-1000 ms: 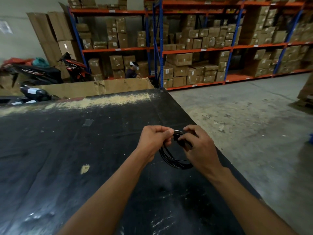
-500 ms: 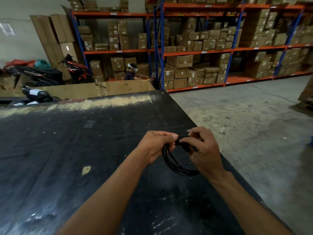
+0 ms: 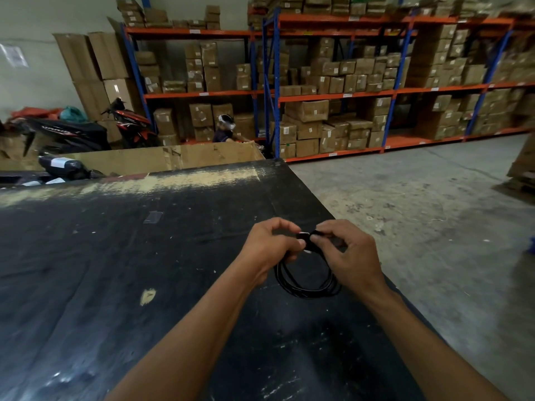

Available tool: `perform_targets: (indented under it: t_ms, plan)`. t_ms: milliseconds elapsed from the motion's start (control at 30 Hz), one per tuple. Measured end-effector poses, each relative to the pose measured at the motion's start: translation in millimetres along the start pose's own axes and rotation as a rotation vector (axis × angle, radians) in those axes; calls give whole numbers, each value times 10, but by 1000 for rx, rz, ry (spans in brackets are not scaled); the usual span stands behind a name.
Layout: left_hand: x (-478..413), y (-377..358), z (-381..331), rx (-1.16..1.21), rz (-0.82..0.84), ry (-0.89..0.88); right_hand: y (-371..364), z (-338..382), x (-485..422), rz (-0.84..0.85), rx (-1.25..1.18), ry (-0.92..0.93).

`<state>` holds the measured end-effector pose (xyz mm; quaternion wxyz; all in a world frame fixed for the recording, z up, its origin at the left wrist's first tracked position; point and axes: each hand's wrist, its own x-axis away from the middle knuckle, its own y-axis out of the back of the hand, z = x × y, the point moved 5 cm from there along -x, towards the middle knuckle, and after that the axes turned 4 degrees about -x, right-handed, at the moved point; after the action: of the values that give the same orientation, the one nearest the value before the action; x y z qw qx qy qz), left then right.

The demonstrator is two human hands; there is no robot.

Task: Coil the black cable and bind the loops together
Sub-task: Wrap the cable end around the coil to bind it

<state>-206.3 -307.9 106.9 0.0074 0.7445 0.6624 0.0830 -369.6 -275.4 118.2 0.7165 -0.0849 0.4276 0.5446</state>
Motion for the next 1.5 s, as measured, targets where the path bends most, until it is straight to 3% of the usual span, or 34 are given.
perform_targets:
  t_ms: [167, 567, 800, 1133, 1367, 1500]
  plan:
    - [-18, 40, -19, -161, 52, -6, -67, -124, -60, 156, -156, -274]
    - [30, 41, -69, -502, 1, -105, -87, -65, -39, 100, -134, -281]
    - [30, 43, -62, -464, -8, -156, -96, -57, -140, 409, -40, -367]
    - [39, 39, -37, -270, 9, -136, -182, -172, -84, 197, -65, -425]
    - [87, 40, -65, -117, 38, -148, -285, -231, -45, 40, -187, -605]
    - [92, 184, -15, 54, -10, -38, -96, -16, -63, -62, -94, -404]
